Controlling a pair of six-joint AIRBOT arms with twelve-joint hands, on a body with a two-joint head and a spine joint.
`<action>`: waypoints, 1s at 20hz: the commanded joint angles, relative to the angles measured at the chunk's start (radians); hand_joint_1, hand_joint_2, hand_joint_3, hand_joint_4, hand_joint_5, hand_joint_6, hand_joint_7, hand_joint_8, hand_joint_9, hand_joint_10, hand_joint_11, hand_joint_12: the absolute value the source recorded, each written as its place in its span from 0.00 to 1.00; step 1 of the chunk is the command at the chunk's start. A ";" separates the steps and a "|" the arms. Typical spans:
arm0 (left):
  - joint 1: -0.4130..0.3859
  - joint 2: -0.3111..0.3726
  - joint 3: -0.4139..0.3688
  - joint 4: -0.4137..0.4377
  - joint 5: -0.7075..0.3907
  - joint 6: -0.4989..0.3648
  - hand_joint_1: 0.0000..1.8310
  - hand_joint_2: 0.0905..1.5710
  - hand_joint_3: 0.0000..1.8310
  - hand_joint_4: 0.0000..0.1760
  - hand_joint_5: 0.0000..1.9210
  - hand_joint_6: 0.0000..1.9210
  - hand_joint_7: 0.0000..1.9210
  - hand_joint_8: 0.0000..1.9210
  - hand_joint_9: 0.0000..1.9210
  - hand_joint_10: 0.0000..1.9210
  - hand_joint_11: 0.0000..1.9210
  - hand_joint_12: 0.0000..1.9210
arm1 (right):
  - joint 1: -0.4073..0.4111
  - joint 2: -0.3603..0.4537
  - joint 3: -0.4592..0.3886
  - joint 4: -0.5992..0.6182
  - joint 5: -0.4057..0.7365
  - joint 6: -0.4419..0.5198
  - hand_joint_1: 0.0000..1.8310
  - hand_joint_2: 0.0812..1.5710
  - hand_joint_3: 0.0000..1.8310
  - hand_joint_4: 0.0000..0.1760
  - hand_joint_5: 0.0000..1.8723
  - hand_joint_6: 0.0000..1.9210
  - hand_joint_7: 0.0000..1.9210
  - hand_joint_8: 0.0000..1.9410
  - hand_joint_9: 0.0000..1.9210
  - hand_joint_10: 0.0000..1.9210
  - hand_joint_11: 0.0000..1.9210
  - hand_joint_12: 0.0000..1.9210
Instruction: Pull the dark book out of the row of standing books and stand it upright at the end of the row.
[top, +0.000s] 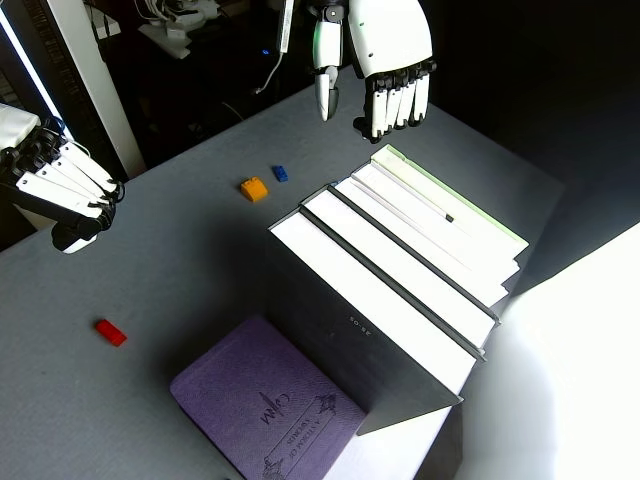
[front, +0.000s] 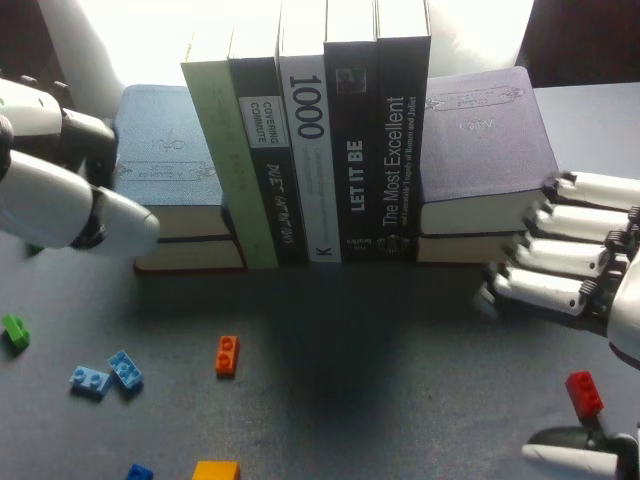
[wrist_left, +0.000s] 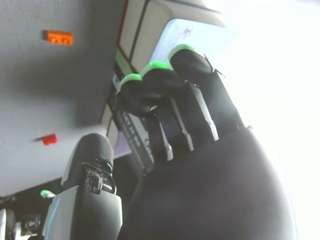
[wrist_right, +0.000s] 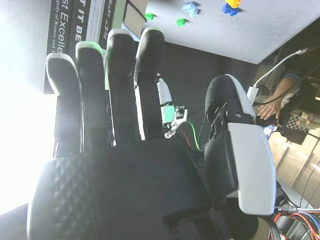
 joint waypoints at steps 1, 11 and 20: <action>-0.008 0.009 -0.002 0.033 -0.074 0.001 0.00 0.68 0.01 0.01 0.01 0.00 0.04 0.00 0.04 0.01 0.00 0.21 | 0.008 0.006 -0.006 -0.007 0.116 -0.002 0.00 0.70 0.02 0.00 0.06 0.01 0.06 0.00 0.04 0.01 0.00 0.08; -0.008 0.009 -0.001 0.034 -0.065 -0.008 0.00 0.66 0.00 0.00 0.00 0.00 0.00 0.00 0.00 0.00 0.00 0.08 | -0.002 0.006 -0.009 0.002 0.125 -0.037 0.00 0.67 0.00 0.00 0.02 0.00 0.01 0.00 0.00 0.00 0.00 0.00; -0.007 0.009 -0.001 0.034 -0.067 -0.006 0.00 0.67 0.00 0.01 0.00 0.00 0.00 0.00 0.00 0.00 0.00 0.08 | -0.002 -0.075 -0.064 0.328 0.377 -0.517 0.00 0.68 0.00 0.03 0.36 0.02 0.07 0.00 0.00 0.00 0.00 0.00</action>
